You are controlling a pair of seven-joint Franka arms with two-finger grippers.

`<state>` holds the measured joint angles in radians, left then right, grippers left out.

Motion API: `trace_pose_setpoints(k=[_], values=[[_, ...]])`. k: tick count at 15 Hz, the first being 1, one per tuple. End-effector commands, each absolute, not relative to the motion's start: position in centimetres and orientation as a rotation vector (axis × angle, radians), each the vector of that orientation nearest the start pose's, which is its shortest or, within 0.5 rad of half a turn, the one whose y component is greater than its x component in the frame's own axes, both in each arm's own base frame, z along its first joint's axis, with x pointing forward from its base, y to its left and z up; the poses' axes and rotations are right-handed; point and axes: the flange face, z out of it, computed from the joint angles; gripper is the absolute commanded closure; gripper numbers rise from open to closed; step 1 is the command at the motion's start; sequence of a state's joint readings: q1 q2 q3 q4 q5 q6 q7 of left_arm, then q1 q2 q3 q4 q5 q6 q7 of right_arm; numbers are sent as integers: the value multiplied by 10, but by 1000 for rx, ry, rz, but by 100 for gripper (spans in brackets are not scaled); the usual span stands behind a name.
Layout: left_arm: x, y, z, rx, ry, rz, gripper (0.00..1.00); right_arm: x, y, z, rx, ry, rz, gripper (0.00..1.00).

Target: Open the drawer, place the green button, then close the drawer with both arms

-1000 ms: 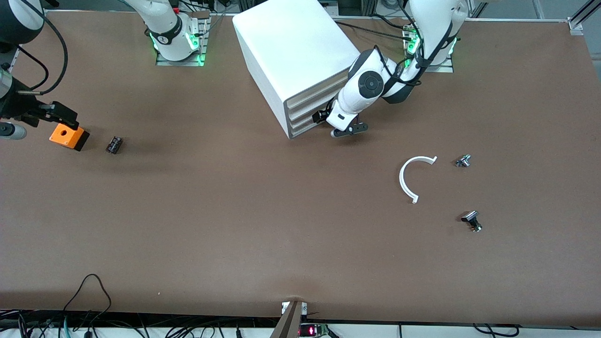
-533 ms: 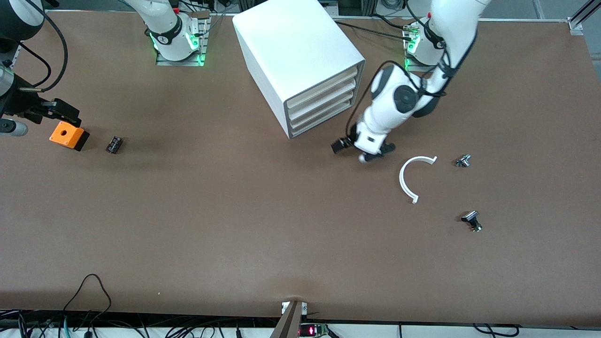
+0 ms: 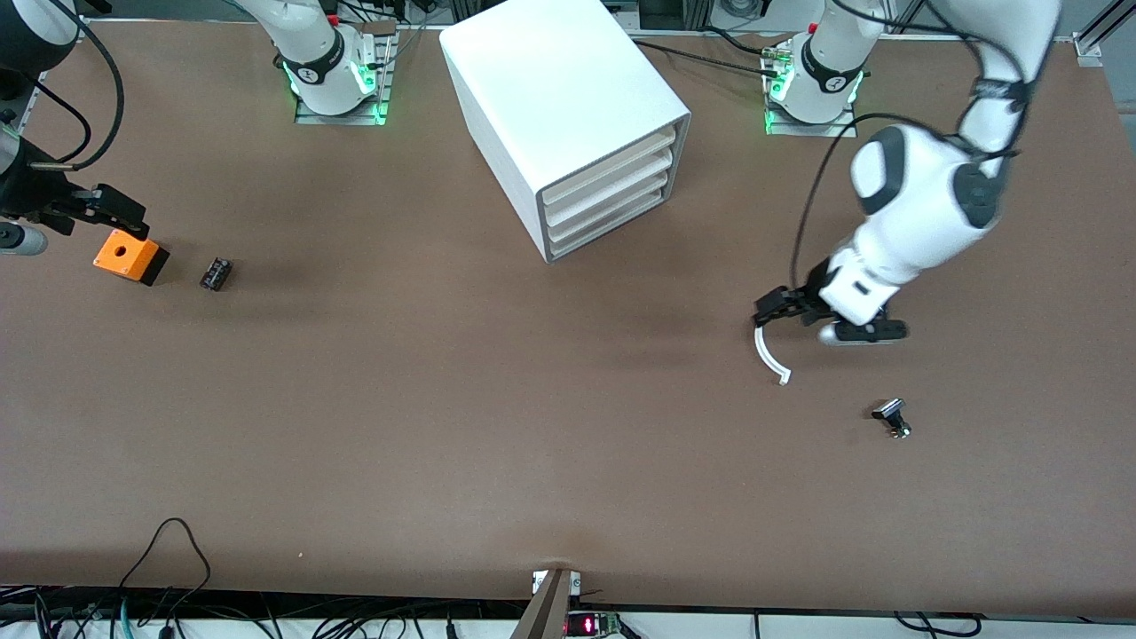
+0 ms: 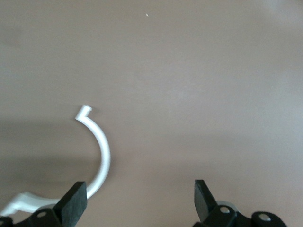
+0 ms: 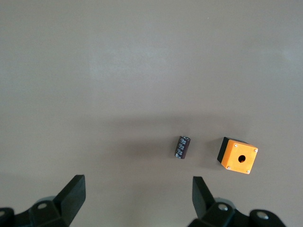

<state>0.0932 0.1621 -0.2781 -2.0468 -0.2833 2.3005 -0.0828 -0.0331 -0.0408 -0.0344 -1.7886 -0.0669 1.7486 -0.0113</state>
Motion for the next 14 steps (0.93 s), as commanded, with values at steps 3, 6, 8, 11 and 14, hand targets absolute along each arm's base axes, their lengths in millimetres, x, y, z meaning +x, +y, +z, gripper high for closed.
trace_pose_setpoints(k=[3, 6, 8, 11, 14], values=[[583, -82, 501, -3194, 199, -29, 0, 547, -44, 565, -3200, 54, 19, 0], [569, -58, 548, -3077, 197, -8, 0, 544, -45, 562, -3193, 65, 53, 0], [563, -41, 566, -3056, 159, -26, 0, 543, -45, 562, -3190, 68, 53, 0], [562, -36, 568, -3056, 144, -30, 0, 543, -45, 562, -3188, 71, 40, 0], [565, -37, 568, -3061, 141, -26, 0, 539, -44, 562, -3187, 68, 43, 0]])
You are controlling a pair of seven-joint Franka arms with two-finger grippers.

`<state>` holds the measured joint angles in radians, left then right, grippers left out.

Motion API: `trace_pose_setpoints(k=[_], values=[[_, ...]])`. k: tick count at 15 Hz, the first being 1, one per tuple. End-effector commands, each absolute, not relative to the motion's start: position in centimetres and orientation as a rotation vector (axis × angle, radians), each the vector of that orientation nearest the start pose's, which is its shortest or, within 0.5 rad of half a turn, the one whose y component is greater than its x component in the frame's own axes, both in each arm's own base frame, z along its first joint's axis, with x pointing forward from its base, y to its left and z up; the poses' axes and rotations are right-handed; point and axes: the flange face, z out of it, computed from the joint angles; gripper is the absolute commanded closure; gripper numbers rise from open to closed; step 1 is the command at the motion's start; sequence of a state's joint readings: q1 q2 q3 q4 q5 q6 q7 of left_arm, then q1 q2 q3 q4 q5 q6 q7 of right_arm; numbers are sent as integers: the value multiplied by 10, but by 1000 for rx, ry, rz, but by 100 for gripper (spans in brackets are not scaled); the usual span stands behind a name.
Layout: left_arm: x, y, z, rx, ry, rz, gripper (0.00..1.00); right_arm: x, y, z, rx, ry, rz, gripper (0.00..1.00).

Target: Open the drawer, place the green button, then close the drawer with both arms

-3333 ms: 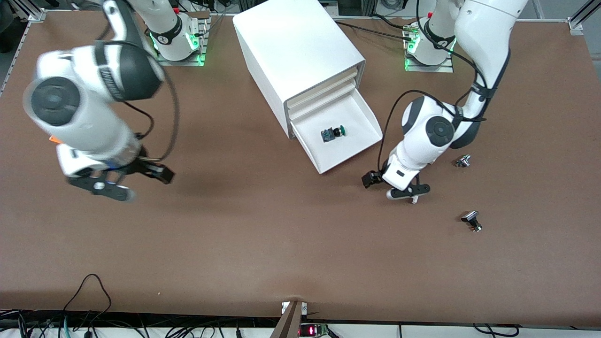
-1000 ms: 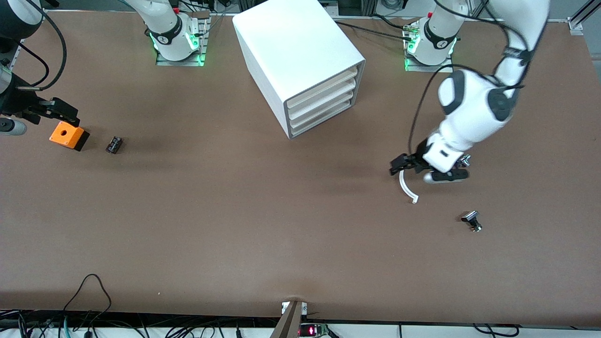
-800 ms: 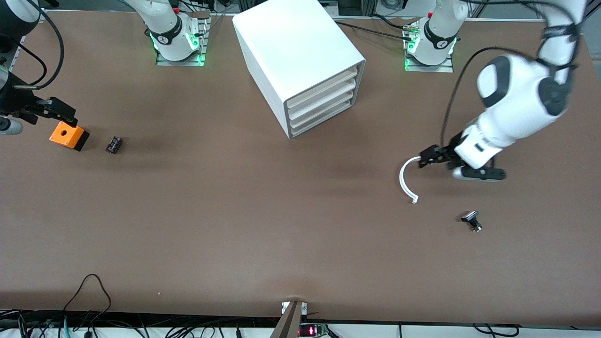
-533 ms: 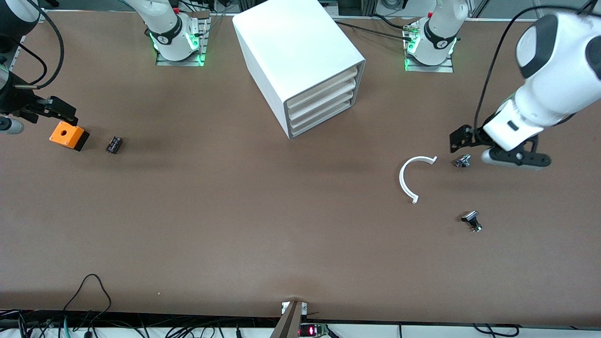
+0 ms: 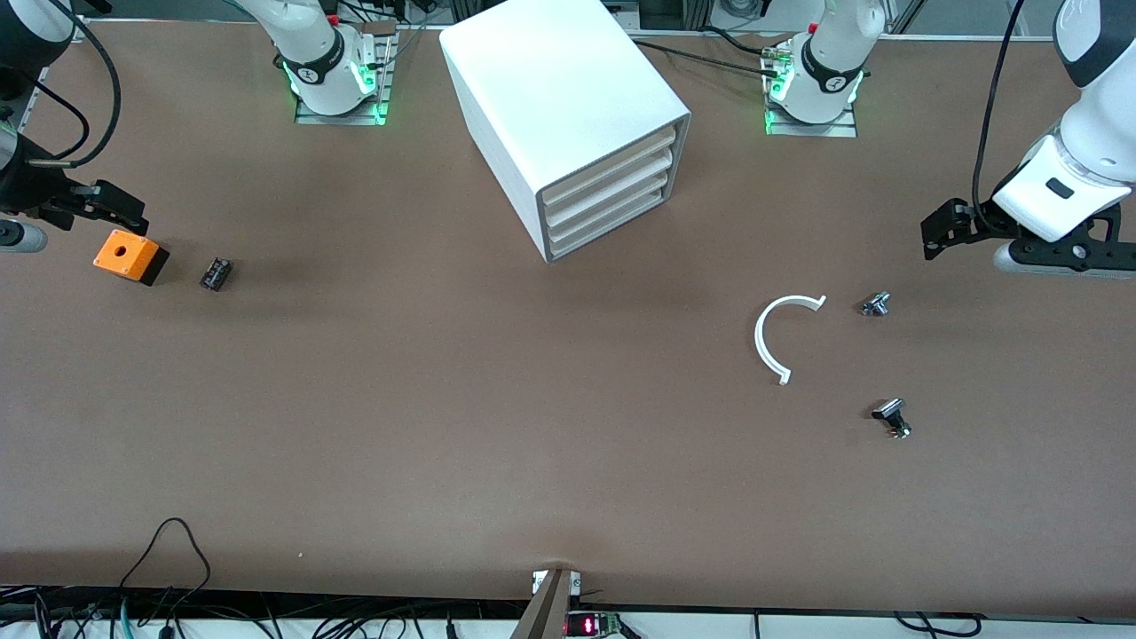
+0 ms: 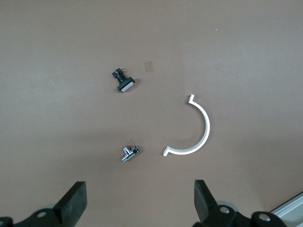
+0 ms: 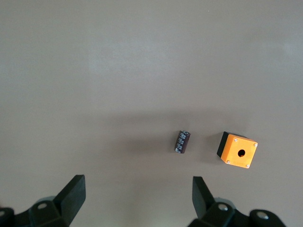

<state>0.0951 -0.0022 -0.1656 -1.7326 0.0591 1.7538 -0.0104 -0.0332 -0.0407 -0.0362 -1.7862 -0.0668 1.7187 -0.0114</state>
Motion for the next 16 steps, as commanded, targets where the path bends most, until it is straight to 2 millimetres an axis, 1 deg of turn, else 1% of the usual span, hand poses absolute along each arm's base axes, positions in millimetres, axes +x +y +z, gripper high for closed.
trace_pose_setpoints(k=[1, 3, 10, 16], values=[[568, -31, 573, -3069, 124, -25, 0, 537, -44, 562, -3187, 68, 43, 0], [573, -29, 571, -3078, 117, 1, 0, 531, -43, 562, -3186, 65, 40, 0], [572, -31, 571, -3089, 115, 13, 0, 520, -41, 555, -3185, 63, 35, 0], [573, -30, 570, -3095, 109, 16, 0, 520, -41, 555, -3185, 63, 35, 0]])
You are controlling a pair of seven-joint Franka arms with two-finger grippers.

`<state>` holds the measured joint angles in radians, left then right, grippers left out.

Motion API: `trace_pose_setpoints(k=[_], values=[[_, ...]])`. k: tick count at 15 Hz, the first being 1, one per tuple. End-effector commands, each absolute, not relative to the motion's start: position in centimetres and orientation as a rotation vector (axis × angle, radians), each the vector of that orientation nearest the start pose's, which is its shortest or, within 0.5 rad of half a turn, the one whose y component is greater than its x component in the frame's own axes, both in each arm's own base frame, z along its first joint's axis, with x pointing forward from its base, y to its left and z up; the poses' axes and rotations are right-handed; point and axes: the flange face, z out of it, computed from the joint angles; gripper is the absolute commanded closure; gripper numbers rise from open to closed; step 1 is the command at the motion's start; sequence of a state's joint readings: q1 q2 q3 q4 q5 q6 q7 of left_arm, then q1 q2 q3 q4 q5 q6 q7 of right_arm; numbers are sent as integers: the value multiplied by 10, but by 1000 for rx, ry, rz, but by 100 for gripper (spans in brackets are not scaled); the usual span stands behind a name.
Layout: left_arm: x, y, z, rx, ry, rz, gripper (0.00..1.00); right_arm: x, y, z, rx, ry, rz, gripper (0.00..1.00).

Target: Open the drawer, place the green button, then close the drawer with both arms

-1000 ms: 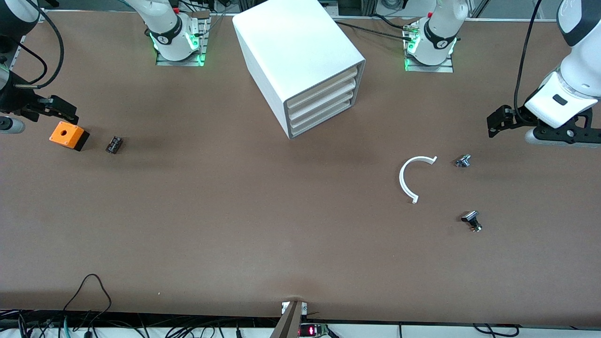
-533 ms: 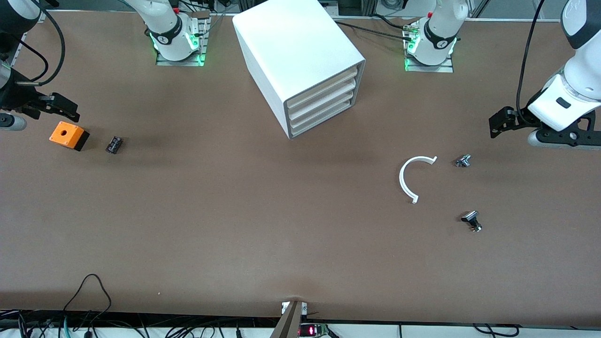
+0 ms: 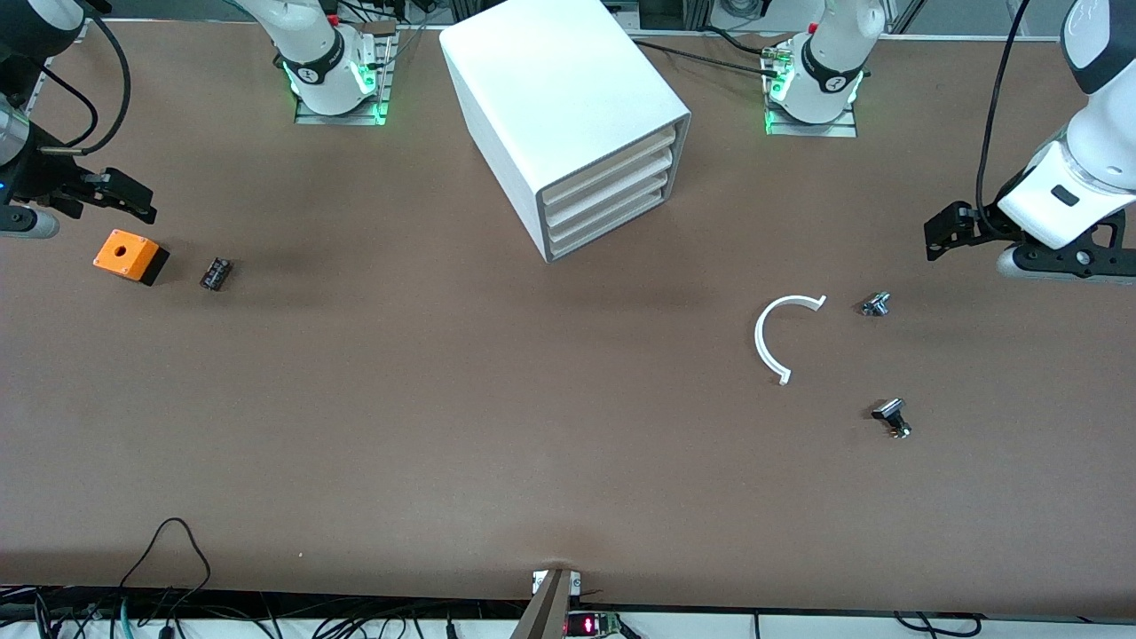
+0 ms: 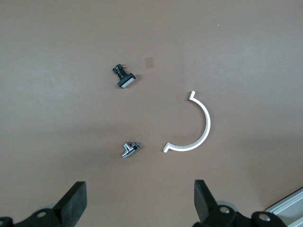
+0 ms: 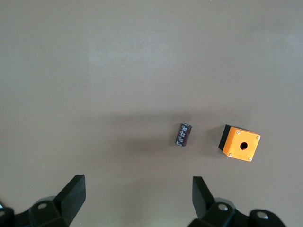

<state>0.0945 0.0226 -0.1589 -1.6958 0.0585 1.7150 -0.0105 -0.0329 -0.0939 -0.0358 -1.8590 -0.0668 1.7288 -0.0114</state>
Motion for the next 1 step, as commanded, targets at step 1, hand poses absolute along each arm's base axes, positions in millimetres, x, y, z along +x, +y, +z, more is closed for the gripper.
trace_pose_setpoints(k=[1], values=[[573, -30, 569, -3096, 109, 16, 0, 520, -41, 556, -3185, 63, 33, 0]])
